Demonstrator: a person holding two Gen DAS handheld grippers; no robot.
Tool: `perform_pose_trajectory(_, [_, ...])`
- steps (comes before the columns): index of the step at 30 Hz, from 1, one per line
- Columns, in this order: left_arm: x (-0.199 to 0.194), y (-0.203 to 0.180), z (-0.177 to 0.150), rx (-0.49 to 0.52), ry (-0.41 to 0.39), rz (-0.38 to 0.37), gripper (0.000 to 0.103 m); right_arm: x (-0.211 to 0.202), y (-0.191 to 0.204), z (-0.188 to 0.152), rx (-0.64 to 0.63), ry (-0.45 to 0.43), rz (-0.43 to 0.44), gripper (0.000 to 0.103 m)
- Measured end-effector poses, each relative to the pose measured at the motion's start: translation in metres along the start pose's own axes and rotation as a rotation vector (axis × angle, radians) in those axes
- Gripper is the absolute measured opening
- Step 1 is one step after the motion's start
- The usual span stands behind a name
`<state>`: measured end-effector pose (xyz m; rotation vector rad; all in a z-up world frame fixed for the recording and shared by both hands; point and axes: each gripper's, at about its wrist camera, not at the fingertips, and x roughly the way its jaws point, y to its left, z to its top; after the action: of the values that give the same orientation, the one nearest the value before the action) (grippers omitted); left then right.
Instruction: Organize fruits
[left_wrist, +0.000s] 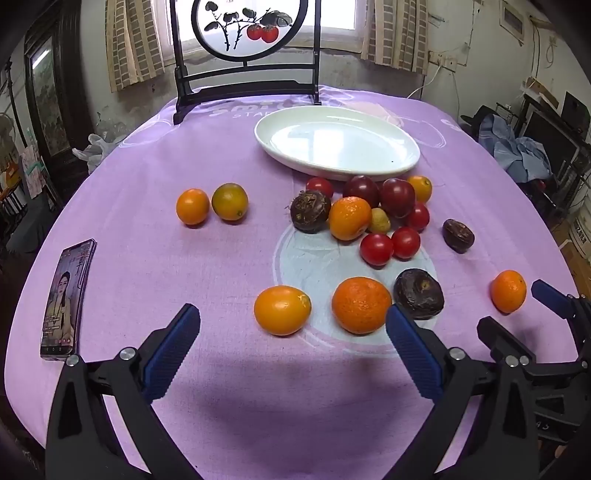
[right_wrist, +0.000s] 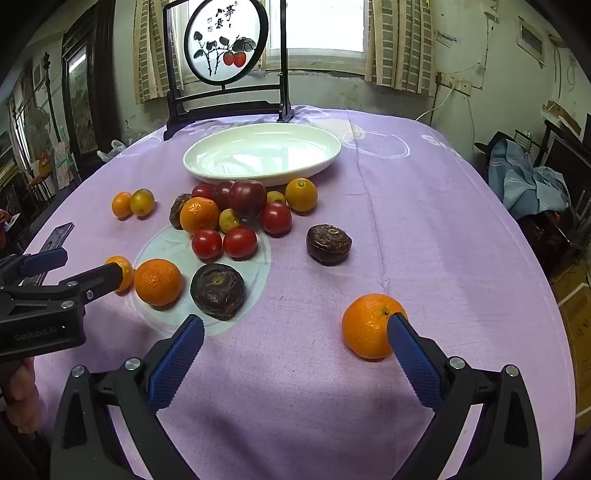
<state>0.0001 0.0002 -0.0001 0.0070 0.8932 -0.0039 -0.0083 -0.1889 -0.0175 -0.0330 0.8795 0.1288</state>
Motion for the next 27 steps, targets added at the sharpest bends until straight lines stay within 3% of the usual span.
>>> perform_pose_trajectory(13, [-0.005,-0.001,0.003,0.006,-0.026,-0.009,0.099,0.0,0.0,-0.002,-0.001,0.006,-0.002,0.099])
perform_pose_trajectory(15, [-0.009,-0.002,0.001,-0.01,-0.076,-0.027,0.099,0.0,-0.001,-0.003,-0.002,0.005,-0.001,0.099])
perform_pose_trajectory(18, [-0.006,-0.001,0.0,0.002,-0.007,-0.009,0.099,0.0,-0.001,-0.004,-0.002,0.005,-0.001,0.099])
perform_pose_trajectory(27, [-0.003,-0.002,-0.001,0.009,0.015,-0.001,0.099,-0.001,-0.001,-0.005,-0.001,0.005,-0.002,0.099])
